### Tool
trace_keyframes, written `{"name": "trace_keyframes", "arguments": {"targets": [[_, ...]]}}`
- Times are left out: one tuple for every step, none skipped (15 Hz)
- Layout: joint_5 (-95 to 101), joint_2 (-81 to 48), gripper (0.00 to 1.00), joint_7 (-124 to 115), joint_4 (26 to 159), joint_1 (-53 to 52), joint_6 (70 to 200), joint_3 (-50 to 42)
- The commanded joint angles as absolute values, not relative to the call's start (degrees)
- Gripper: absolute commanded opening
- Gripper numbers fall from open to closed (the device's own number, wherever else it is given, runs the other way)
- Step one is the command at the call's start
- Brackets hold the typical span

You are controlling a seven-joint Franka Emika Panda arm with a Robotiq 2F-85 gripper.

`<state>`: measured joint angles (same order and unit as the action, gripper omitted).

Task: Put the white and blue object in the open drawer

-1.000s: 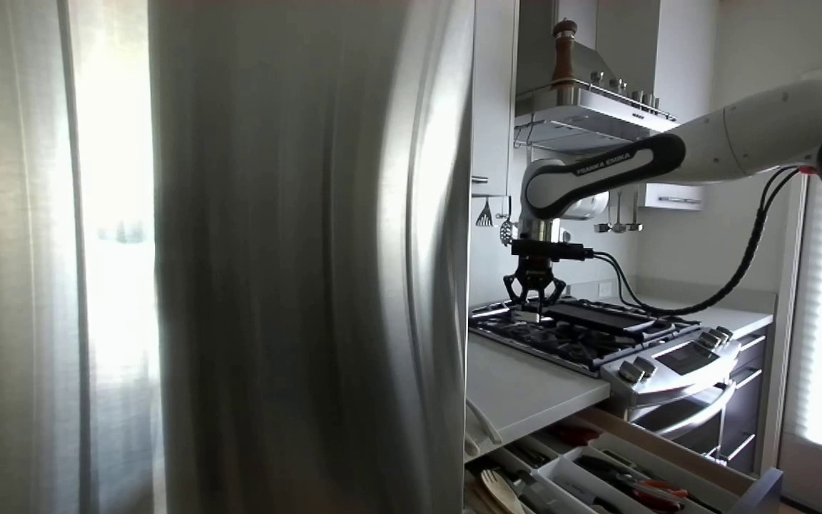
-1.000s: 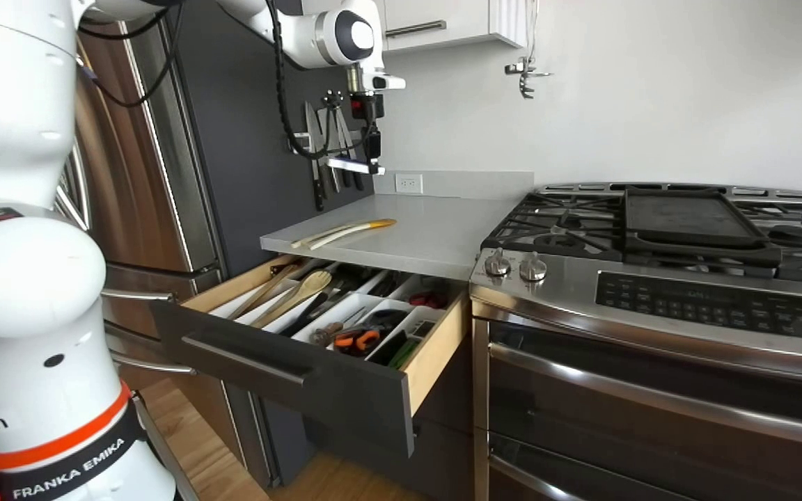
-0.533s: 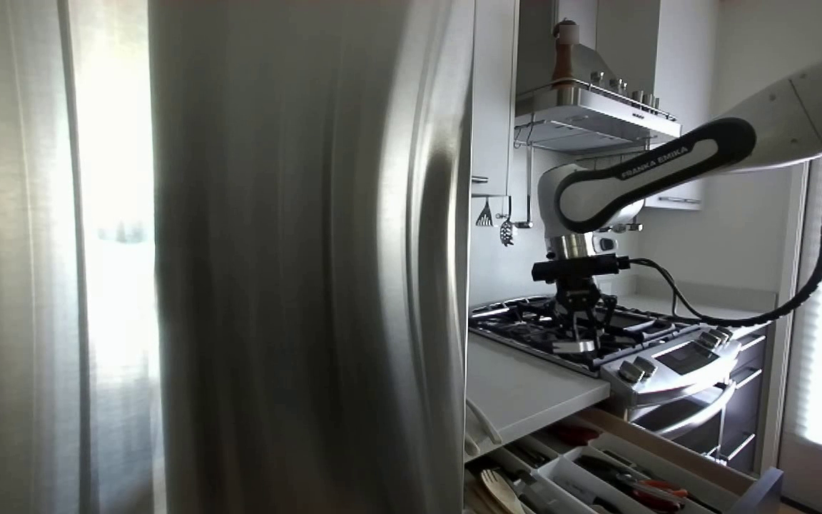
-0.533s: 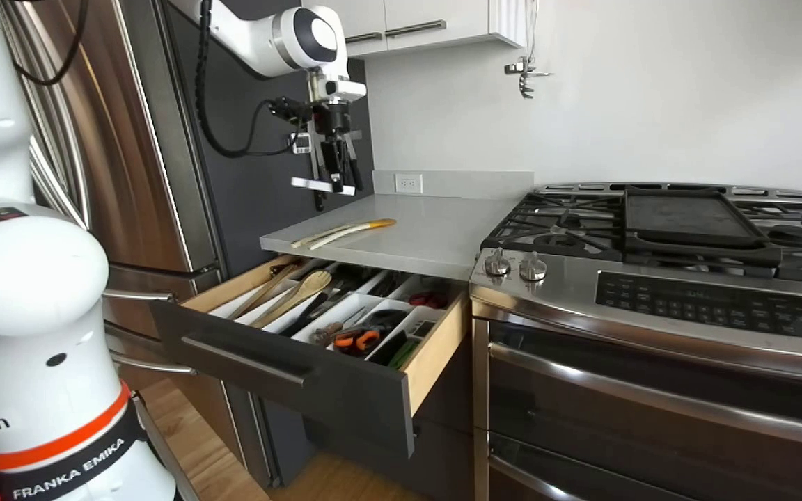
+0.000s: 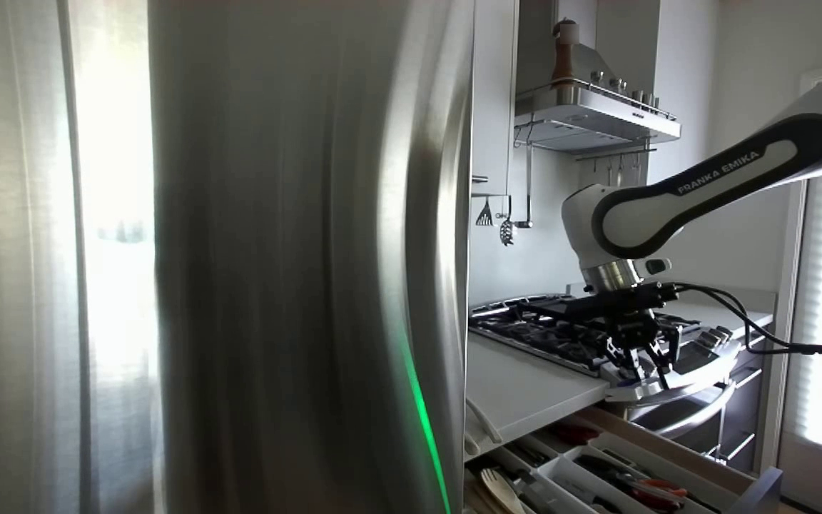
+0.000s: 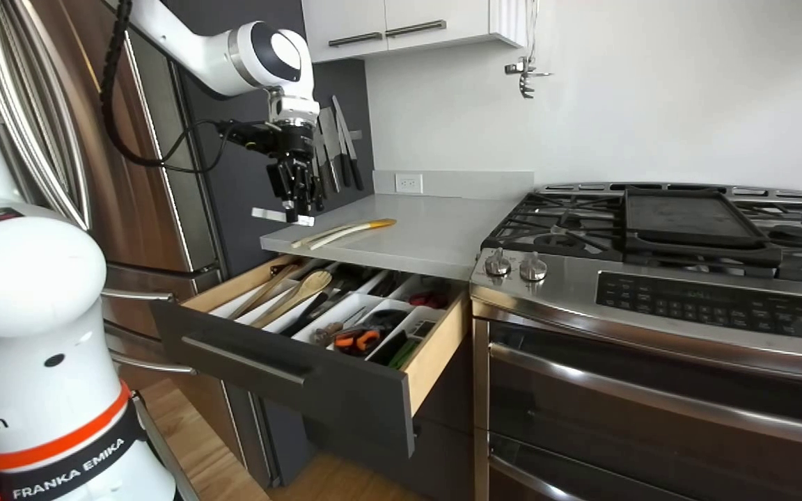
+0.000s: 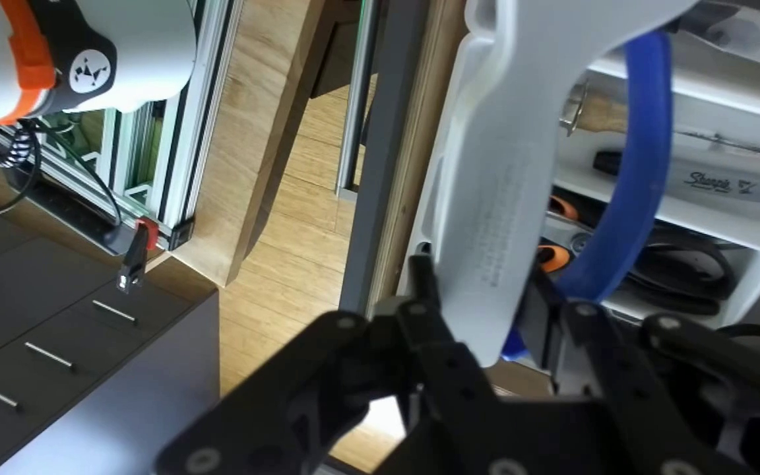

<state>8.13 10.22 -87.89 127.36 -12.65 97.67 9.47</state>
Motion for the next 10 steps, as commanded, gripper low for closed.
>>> {"name": "trace_keyframes", "arguments": {"targets": [[7.92,10.02,0.33,-87.60,126.80,-11.06,97.63,10.85],[7.93,9.72,0.33,-87.55,126.36,-10.92,97.62,10.79],[7.94,9.53,0.33,-87.52,126.17,-10.81,97.62,10.75],[7.94,9.43,0.33,-87.53,126.11,-10.79,97.62,10.74],[7.95,9.34,0.33,-87.53,126.07,-10.80,97.62,10.74],[7.95,9.30,0.08,-87.53,126.05,-10.79,97.62,10.73],[7.22,6.90,0.08,-88.84,124.09,-10.41,96.61,10.61],[6.99,5.43,0.08,-90.52,122.91,-10.22,95.05,10.81],[6.60,3.69,0.08,-93.96,121.67,-9.90,93.37,10.95],[6.79,2.90,0.08,-97.00,121.23,-9.71,92.87,10.98]]}}
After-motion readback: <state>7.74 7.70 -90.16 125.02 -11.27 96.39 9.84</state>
